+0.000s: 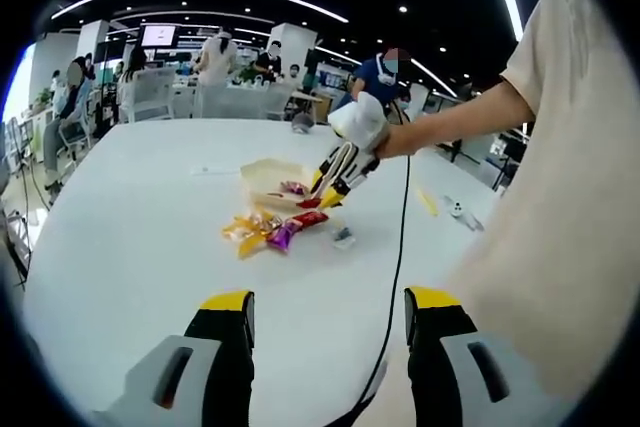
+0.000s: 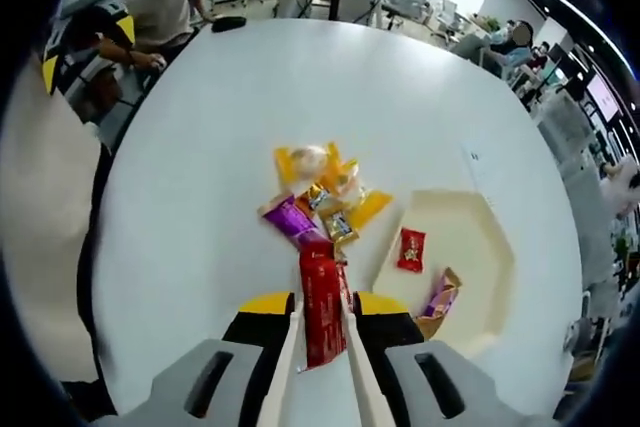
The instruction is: Place the target food into the container with the food tongs after gripping and lifting it, then release it inside without dropping or visibly crushing the food.
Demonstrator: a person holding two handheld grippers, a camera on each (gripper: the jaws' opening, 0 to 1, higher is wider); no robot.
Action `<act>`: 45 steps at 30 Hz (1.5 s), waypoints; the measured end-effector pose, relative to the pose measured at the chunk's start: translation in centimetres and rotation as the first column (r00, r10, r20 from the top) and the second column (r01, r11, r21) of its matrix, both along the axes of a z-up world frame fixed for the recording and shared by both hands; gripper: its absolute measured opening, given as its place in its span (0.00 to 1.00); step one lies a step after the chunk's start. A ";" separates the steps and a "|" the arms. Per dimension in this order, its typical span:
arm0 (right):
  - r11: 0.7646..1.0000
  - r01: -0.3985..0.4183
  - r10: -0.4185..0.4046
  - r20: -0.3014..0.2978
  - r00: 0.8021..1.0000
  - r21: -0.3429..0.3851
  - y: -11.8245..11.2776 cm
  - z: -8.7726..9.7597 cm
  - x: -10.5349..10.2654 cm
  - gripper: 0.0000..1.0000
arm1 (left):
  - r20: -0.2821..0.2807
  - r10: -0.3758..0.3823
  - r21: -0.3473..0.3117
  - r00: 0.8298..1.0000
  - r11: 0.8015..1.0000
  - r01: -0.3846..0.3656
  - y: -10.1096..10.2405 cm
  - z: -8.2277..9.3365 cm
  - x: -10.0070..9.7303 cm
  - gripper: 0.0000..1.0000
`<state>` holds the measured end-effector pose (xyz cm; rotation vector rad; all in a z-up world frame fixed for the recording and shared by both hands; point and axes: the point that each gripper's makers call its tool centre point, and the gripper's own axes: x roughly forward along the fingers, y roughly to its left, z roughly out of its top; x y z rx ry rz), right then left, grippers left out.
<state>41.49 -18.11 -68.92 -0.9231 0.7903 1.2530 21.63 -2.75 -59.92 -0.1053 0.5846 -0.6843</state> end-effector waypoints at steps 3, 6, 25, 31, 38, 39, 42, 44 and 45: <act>1.000 0.000 0.000 0.014 1.000 0.004 0.2 0.6 0.7 0.22 | 0.006 0.002 -0.003 1.000 1.000 -0.002 0.1 0.1 0.1 0.61; 1.000 -0.002 0.002 0.026 1.000 0.008 0.4 1.1 1.3 0.22 | 0.013 0.004 -0.005 1.000 1.000 -0.004 0.1 0.2 0.3 0.61; 1.000 -0.004 0.002 0.093 0.996 0.021 0.9 3.5 4.2 0.23 | 0.027 0.008 -0.004 1.000 1.000 -0.008 0.4 0.5 0.4 0.61; 1.000 0.000 -0.003 0.108 0.994 0.025 1.0 3.9 5.1 0.23 | 0.026 0.008 -0.005 1.000 1.000 -0.008 0.3 0.5 0.3 0.61; 0.999 0.024 -0.030 0.127 0.991 0.044 1.0 4.6 6.4 0.23 | 0.022 0.019 -0.004 1.000 1.000 -0.019 0.4 0.5 0.1 0.61; 0.999 0.027 -0.033 0.129 0.991 0.046 1.0 4.6 6.6 0.23 | 0.021 0.019 -0.004 1.000 1.000 -0.019 0.5 0.4 0.1 0.61; 0.998 0.034 -0.040 0.139 0.990 0.049 1.0 4.8 7.2 0.22 | 0.020 0.019 -0.004 1.000 1.000 -0.019 0.5 0.4 0.1 0.61; 0.998 0.037 -0.044 0.140 0.989 0.050 0.9 4.9 7.7 0.23 | 0.020 0.020 -0.005 1.000 1.000 -0.020 0.5 0.4 0.1 0.61; 0.998 0.040 -0.047 0.142 0.989 0.053 0.9 5.0 7.9 0.23 | 0.019 0.021 -0.005 1.000 1.000 -0.021 0.5 0.4 0.1 0.61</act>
